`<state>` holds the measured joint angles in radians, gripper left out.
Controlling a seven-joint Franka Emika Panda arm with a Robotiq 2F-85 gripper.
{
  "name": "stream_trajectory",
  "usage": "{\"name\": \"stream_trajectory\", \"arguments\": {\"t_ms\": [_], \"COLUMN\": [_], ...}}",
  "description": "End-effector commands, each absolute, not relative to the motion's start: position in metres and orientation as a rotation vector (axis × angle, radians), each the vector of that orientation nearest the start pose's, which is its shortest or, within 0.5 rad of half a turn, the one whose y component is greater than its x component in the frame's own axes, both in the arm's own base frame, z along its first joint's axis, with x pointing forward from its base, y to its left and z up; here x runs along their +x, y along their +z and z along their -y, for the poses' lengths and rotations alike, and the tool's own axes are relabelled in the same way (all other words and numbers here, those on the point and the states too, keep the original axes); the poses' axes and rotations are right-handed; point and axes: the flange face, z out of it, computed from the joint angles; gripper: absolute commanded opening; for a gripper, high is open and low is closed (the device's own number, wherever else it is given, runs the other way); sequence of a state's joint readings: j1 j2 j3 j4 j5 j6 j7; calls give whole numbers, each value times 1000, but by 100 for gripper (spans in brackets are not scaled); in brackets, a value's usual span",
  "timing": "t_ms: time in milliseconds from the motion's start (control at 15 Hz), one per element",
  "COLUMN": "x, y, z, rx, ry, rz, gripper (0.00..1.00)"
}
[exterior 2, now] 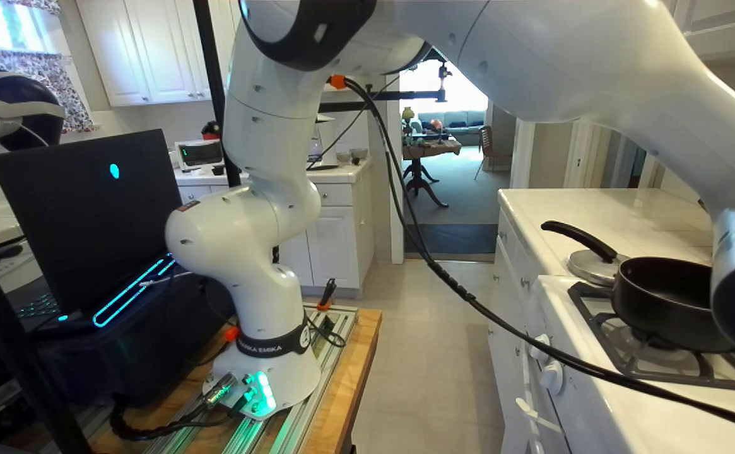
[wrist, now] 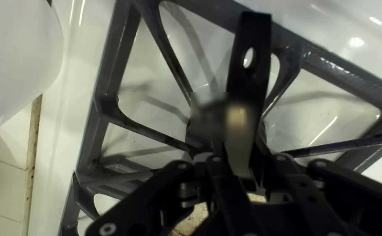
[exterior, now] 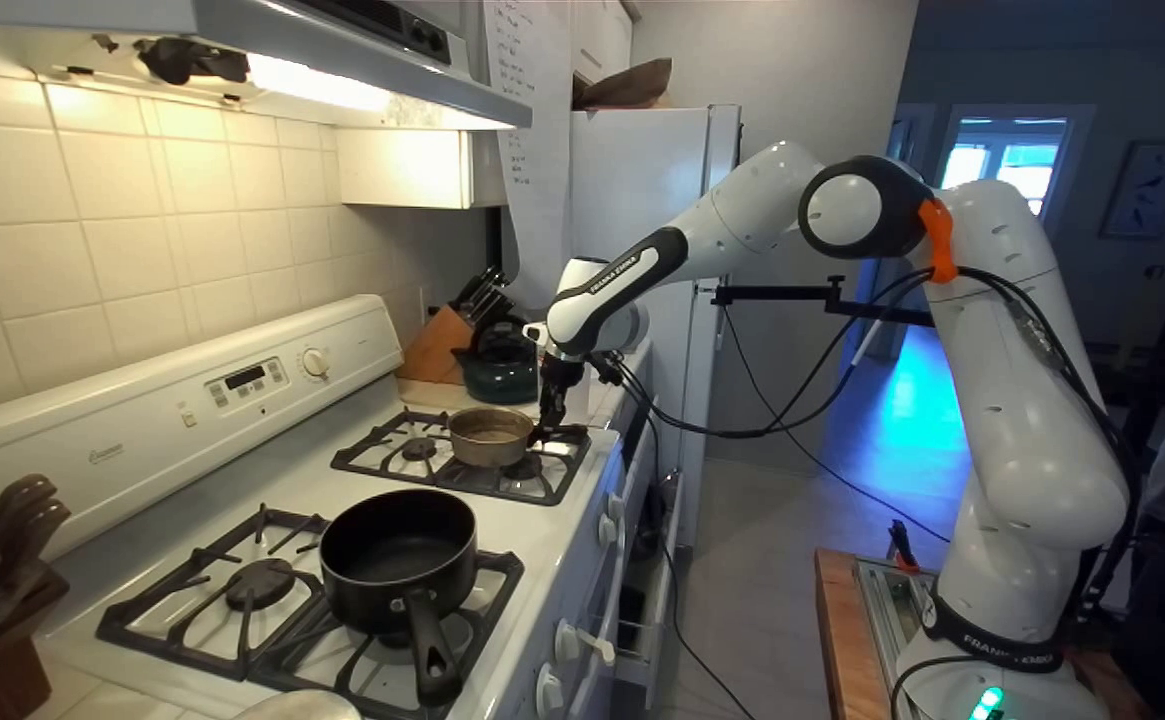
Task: Pour the liquid in the silver saucepan into the black saucepan.
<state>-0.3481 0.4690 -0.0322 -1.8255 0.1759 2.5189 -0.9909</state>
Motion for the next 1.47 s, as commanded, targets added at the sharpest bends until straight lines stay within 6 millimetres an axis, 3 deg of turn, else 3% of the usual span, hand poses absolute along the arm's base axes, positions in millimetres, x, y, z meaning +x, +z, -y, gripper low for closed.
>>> {"name": "stream_trajectory", "arguments": {"t_ms": [0, 600, 667, 733, 1333, 1400], "x": [626, 625, 627, 627, 627, 627], "y": [307, 318, 303, 303, 302, 302], "z": [247, 228, 232, 231, 231, 231], "rx": [-3084, -3056, -3061, -3059, -3059, -3059], "ry": [-404, -412, -390, -389, -388, -388], "rz": [818, 906, 855, 858, 858, 858], "gripper": [6, 6, 6, 23, 23, 6]}}
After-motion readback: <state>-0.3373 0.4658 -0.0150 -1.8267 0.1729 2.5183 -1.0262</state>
